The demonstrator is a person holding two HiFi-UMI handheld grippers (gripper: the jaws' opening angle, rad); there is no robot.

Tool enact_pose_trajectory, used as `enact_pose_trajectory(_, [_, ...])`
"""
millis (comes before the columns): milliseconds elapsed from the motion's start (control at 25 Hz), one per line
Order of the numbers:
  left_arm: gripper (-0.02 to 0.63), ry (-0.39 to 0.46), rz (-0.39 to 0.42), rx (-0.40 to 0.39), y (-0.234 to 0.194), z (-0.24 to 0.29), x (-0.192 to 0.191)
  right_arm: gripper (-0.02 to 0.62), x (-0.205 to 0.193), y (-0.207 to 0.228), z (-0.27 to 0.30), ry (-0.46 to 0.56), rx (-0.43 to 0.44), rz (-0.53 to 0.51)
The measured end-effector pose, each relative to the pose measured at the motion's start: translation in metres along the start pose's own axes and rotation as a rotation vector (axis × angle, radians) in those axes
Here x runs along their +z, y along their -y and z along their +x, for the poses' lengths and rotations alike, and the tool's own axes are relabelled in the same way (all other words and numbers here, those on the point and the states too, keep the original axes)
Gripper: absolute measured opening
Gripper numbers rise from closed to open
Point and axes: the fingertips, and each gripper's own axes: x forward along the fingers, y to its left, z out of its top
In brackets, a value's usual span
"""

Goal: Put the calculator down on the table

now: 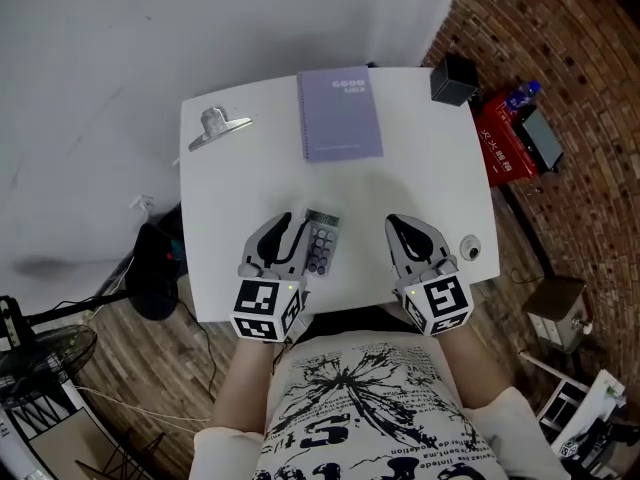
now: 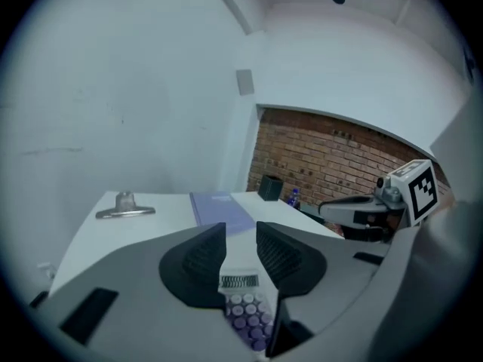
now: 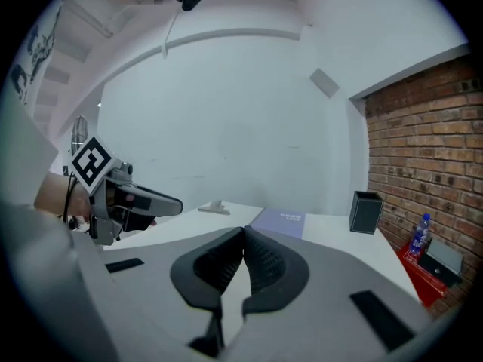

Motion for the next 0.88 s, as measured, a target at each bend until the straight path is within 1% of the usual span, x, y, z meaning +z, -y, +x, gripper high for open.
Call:
enact_pose_trajectory(160, [0.074, 0.090, 0.046, -0.029, 0.028, -0.031, 0.043, 0.014, 0.027, 0.003, -0.024, 0.059, -0.008, -0.021])
enact_pose_trajectory(360, [0.014, 0.170, 0.154, -0.056, 0.062, -0.064, 0.085, 0.014, 0.066, 0.006, -0.053, 0.135, 0.006, -0.062])
enact_pose_trajectory(480, [0.014, 0.196, 0.202, -0.058, 0.074, -0.076, 0.099, 0.014, 0.085, 0.008, -0.068, 0.174, 0.008, -0.086])
enact_pose_trajectory(600, [0.014, 0.225, 0.223, -0.068, 0.084, -0.083, 0.108, 0.014, 0.097, 0.008, -0.078, 0.204, 0.008, -0.110])
enact_pose_trajectory(720, [0.014, 0.246, 0.250, -0.088, 0.095, -0.086, 0.113, 0.014, 0.103, 0.010, -0.084, 0.221, 0.002, -0.123])
enact_pose_trajectory(800, [0.014, 0.253, 0.258, -0.081, 0.098, -0.087, 0.115, 0.014, 0.103, 0.010, -0.087, 0.226, 0.007, -0.128])
enact_pose_trajectory(880, [0.014, 0.257, 0.251, -0.066, 0.099, -0.089, 0.118, 0.014, 0.102, 0.008, -0.088, 0.228, 0.024, -0.143])
